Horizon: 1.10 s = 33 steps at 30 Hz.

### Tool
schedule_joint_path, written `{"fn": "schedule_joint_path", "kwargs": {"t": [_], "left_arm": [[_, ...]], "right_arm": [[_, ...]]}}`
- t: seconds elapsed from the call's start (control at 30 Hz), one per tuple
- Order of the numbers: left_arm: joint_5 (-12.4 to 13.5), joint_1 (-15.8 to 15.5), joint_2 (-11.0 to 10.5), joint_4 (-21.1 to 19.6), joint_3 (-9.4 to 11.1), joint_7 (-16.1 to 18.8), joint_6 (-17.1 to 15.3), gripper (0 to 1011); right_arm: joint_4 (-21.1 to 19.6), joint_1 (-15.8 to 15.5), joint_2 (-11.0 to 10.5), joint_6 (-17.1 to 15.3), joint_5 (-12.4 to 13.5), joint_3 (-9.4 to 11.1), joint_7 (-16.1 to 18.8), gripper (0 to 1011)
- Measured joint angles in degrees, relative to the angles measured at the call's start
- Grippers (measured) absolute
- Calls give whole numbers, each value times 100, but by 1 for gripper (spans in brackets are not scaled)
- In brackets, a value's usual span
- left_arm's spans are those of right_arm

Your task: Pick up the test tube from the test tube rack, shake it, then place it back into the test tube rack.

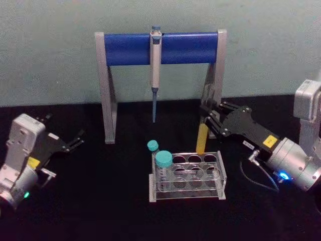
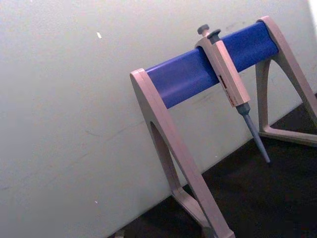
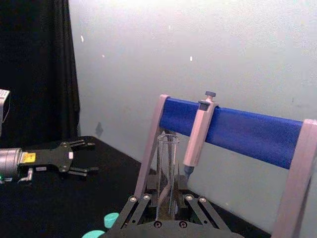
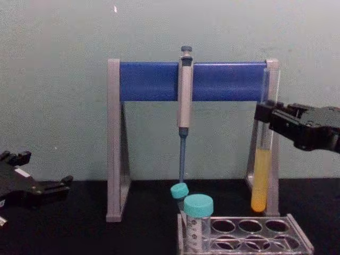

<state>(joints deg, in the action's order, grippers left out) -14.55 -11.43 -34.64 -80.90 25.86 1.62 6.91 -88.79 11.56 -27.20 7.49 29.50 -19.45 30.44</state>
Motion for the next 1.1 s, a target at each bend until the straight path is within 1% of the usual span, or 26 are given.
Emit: {"fn": "schedule_joint_path", "kwargs": {"t": [0.63, 1.1], "left_arm": [[0, 0, 0, 0, 0, 0, 0, 1001], [0, -1, 0, 0, 0, 0, 0, 1001]], "right_arm": [[326, 127, 134, 72, -104, -147, 118, 229], [504, 216, 173, -19, -167, -244, 143, 229]]}}
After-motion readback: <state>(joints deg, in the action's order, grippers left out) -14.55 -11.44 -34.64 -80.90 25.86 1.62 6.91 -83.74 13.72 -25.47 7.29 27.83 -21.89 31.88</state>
